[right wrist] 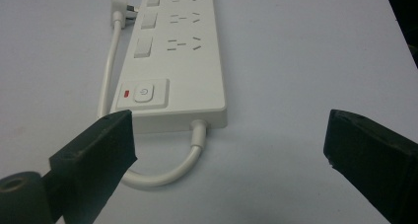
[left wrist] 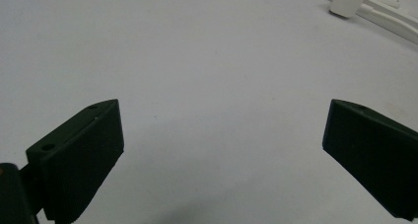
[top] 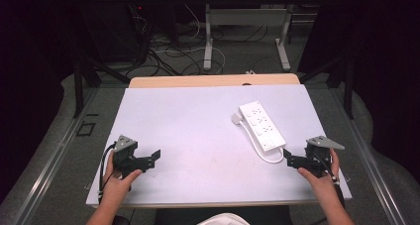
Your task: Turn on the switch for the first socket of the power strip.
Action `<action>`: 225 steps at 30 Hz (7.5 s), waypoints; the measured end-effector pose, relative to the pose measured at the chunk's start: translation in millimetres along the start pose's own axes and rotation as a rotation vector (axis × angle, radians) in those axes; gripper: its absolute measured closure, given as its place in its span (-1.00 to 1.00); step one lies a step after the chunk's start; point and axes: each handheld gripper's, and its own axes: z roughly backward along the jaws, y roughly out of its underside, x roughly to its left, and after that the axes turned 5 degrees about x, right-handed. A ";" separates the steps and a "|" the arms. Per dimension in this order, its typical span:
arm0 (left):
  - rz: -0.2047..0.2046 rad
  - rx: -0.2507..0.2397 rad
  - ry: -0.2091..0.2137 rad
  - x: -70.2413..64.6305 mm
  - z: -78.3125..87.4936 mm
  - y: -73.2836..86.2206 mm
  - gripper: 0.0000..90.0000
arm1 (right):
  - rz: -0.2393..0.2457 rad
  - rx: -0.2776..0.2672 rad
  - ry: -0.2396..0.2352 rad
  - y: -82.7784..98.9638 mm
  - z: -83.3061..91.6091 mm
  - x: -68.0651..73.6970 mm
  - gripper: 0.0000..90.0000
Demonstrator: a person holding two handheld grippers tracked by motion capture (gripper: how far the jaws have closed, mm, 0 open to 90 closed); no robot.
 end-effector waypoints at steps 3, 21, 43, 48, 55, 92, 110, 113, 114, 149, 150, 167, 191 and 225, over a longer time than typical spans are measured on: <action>-0.003 0.000 0.000 -0.1 -0.3 -0.4 -0.95 | 0.000 0.006 -0.001 0.6 0.1 0.5 -0.89; -0.026 -0.010 -0.037 -2.5 1.3 -0.2 -0.91 | 0.076 -0.014 -0.018 -12.3 -2.2 19.0 -0.85; -0.013 0.001 -0.046 -2.9 0.9 -0.1 -0.89 | 0.133 0.080 -0.046 -57.6 -15.9 48.5 -0.88; -0.005 -0.002 -0.046 -2.1 0.9 0.7 -0.89 | 0.116 0.095 -0.037 -66.4 -17.0 50.0 -0.90; -0.008 0.003 -0.047 -2.0 1.1 0.5 -0.89 | 0.087 0.136 -0.045 -82.6 -22.8 49.5 -0.92; -0.006 0.006 -0.044 -2.2 -0.6 0.6 -0.88 | -0.059 0.374 -0.086 -126.9 -58.3 39.9 -0.84; -0.011 0.008 -0.040 -2.2 -1.3 1.0 -0.88 | -0.047 0.482 -0.100 -129.5 -83.7 54.2 -0.02; -0.010 0.007 -0.040 -2.2 -1.4 0.9 -0.88 | -0.053 0.499 -0.094 -128.2 -88.9 56.4 0.12; -0.009 0.008 -0.040 -2.2 -1.4 0.9 -0.88 | -0.053 0.499 -0.094 -128.2 -88.9 56.4 0.12; -0.009 0.016 -0.040 -1.9 -2.7 0.8 -0.87 | -0.010 0.597 -0.068 -118.4 -112.7 63.0 1.00; -0.009 0.016 -0.040 -1.9 -2.7 0.8 -0.87 | -0.010 0.601 -0.069 -118.0 -113.5 62.9 1.00; -0.013 0.017 -0.041 -2.4 -2.8 0.9 -0.87 | -0.005 0.608 -0.079 -116.9 -115.1 61.9 1.00; -0.016 0.021 -0.041 -2.8 -3.9 0.8 -0.87 | -0.037 0.598 -0.116 -112.9 -114.2 59.3 0.77; -0.015 0.027 -0.043 -2.6 -4.5 1.0 -0.86 | -0.131 0.433 -0.199 -119.6 -87.9 38.8 -0.58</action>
